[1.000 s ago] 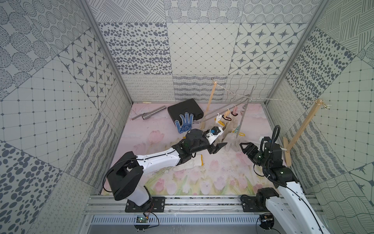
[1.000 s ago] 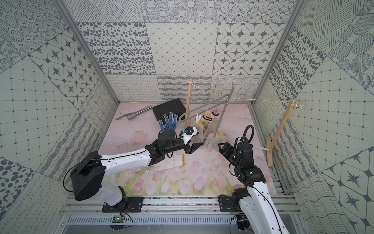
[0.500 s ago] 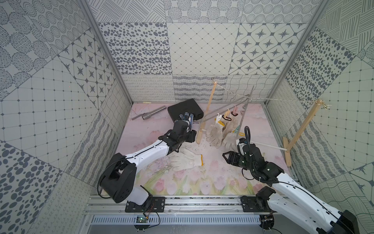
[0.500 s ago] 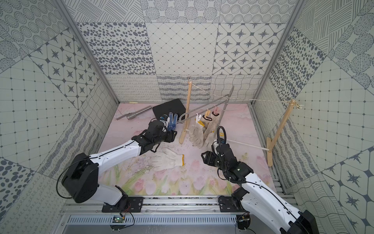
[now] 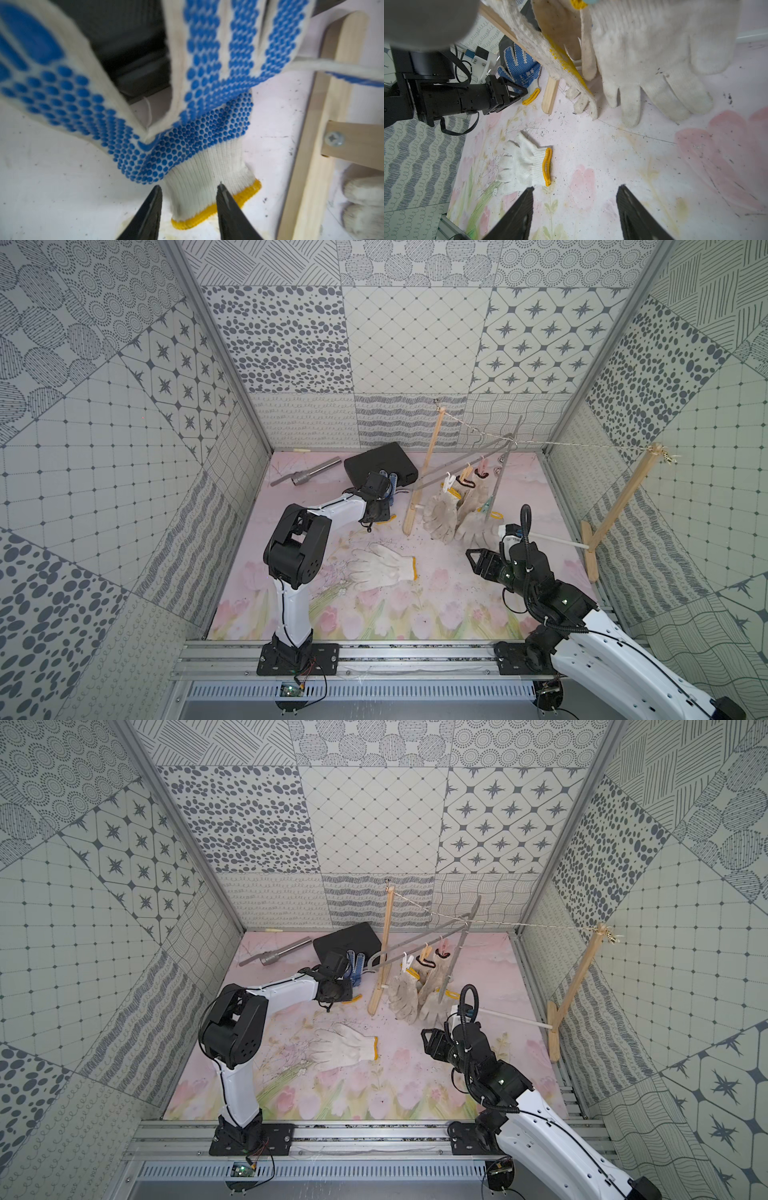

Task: Clip the gloves onto a hanger to dry
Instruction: Pick up the glove from the center of the board.

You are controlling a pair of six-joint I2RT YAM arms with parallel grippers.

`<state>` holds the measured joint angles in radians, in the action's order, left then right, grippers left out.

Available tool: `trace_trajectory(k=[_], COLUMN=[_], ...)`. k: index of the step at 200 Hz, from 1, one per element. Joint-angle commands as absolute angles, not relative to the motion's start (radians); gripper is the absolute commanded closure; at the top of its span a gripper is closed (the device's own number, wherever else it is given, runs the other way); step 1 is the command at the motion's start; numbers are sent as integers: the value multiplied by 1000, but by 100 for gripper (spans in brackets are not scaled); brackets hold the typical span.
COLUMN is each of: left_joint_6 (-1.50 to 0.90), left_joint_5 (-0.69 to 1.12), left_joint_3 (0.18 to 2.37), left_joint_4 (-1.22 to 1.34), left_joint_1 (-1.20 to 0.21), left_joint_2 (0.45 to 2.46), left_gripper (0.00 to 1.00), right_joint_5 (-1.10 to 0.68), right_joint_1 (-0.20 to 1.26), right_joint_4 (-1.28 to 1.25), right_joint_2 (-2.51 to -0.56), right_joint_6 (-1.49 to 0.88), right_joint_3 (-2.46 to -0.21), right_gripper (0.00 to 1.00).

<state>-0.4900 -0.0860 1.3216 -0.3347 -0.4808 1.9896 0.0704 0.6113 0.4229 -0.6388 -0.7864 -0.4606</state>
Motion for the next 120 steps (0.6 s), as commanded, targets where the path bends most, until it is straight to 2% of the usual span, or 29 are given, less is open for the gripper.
trace_trajectory(k=[1,23,53,68,84,120], left_joint_6=[-519,-508,-501,-496,-485,-410], left_joint_5=[-93,-80,-43,-36,-20,12], left_joint_3=[1334,1340,1339,1312,1273,1208], left_joint_4=[-469,-472,-468,-454,-454,-507], left_joint_1=[-472,-472,-472,-472,-478,-548], left_joint_2=[2027,2049,2055,2017,1943,1678], left_gripper=[53,54,77,90,99,100], right_joint_5=[98,96,87,82,65,-85], right_joint_1=[614,614,614,614,615,616], right_joint_4=[403,384,367,370,361,219], right_joint_2=[-657,-673,-692,-696,-694,-715], right_joint_6=[-790,-790,-787,-781,-749,-611], right_joint_3=[-444,-443,-445,-445,-445,-411], right_gripper=[34,33,33,33,33,33])
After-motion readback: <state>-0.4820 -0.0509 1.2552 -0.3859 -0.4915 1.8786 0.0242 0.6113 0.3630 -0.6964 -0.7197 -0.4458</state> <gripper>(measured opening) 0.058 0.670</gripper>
